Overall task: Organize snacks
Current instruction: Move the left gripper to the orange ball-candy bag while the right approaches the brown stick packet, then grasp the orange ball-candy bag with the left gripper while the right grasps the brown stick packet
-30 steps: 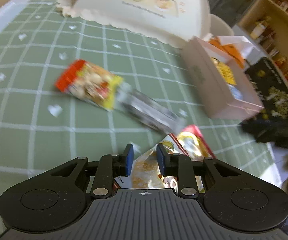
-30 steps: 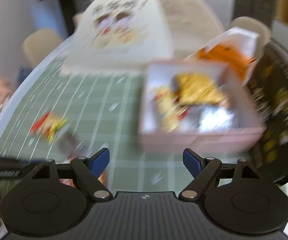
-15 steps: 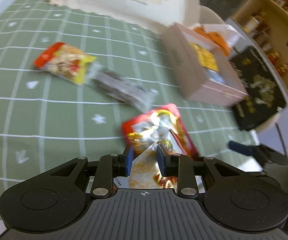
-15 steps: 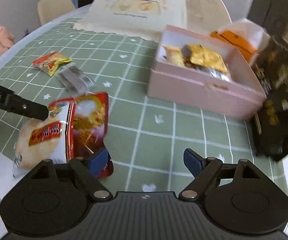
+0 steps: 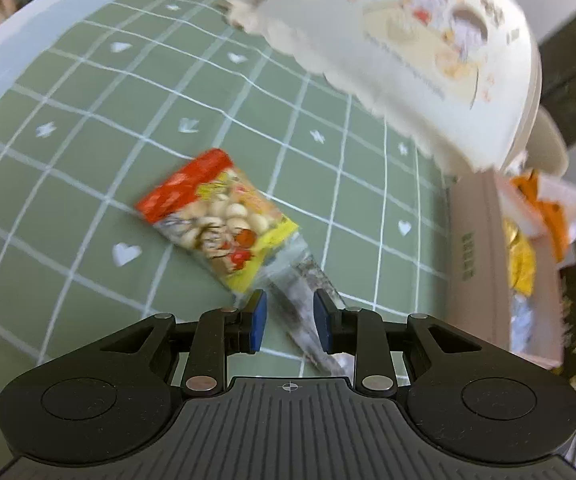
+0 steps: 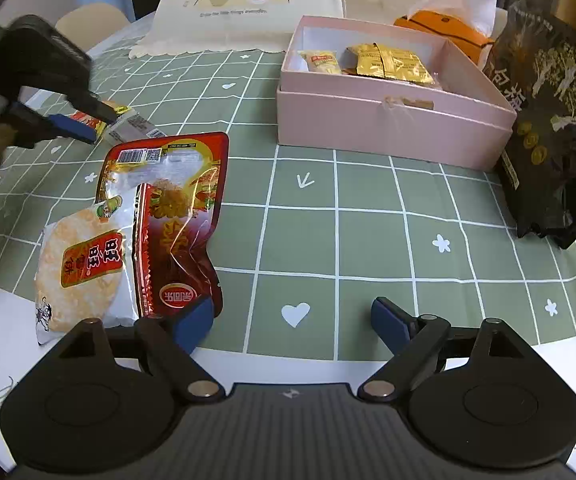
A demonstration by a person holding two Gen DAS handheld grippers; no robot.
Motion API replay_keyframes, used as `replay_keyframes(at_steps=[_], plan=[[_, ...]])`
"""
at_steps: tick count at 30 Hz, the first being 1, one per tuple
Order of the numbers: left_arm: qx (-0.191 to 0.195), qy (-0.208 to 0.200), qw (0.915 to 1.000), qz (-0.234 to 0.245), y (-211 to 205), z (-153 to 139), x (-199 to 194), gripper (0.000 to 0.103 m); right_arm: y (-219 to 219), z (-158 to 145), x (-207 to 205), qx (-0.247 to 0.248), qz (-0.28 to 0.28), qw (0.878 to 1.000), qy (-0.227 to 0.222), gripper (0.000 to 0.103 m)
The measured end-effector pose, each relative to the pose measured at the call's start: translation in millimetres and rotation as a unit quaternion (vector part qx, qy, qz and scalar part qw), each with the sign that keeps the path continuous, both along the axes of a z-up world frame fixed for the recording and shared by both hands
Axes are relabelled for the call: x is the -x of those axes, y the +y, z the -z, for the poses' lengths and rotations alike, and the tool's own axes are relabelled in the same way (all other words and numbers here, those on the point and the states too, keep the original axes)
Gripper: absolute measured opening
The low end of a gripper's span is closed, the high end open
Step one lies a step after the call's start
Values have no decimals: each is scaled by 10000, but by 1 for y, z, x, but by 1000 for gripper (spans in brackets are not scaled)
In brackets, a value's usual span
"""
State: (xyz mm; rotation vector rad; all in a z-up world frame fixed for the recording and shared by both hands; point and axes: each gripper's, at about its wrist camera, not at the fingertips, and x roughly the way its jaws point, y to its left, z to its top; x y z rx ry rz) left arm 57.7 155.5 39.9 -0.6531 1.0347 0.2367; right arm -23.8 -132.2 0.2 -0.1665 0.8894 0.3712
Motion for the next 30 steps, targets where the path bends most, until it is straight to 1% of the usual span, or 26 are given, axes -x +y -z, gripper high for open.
replay_keyframes(at_steps=[1, 2, 4, 5, 7, 8, 9, 11, 13, 15, 16, 17, 20, 22, 26, 28, 30], plan=[[-117, 52, 9998, 141, -6, 1, -5, 30, -1, -2, 0, -21, 9, 10000, 17, 87], [-342, -7, 9989, 307, -14, 0, -10, 31, -1, -4, 1, -54, 15, 10000, -3, 87], [-701, -36, 9953, 674, -27, -2, -18, 32, -1, -10, 3, -80, 18, 9999, -108, 87], [-782, -80, 9935, 820, -32, -3, -19, 32, -1, -14, 5, -66, -4, 9998, -201, 87], [-742, -174, 9901, 1182, -37, -8, -21, 33, 2, -19, 8, -2, -88, 9993, -362, 87], [-748, -274, 9885, 1288, -35, -12, -19, 34, 3, -20, 8, 36, -142, 9990, -419, 87], [-866, -402, 9864, 1336, -32, -18, -16, 35, 4, -22, 10, 76, -194, 9987, -465, 87], [-1214, -656, 9820, 1289, -19, -29, -11, 35, 8, -22, 9, 115, -273, 9984, -486, 87], [-1399, -804, 9815, 1032, 4, -35, -11, 34, 13, -22, 5, 107, -314, 9985, -445, 87], [-1439, -752, 9843, 694, 31, -32, -14, 34, 20, -24, 0, 62, -394, 9984, -408, 87], [-1483, -715, 9844, 617, 42, -27, -17, 34, 26, -27, -2, 23, -476, 9980, -408, 87], [-1530, -675, 9836, 670, 47, -22, -20, 34, 31, -30, -5, -9, -553, 9976, -428, 87], [-1459, -551, 9802, 1219, 46, -4, -26, 34, 48, -44, -16, -130, -767, 9956, -517, 87], [-1397, -624, 9782, 1408, 43, -5, -15, 34, 60, -50, -28, -208, -870, 9947, -514, 87], [-844, -559, 9835, 1500, 40, -5, 25, 34, 92, -51, -59, -214, -1028, 9939, -344, 87], [-706, -517, 9837, 1570, 39, -5, 42, 34, 109, -45, -73, -187, -1074, 9936, -292, 87], [-665, -491, 9847, 1533, 38, -7, 58, 34, 128, -37, -87, -135, -1134, 9933, -188, 86]])
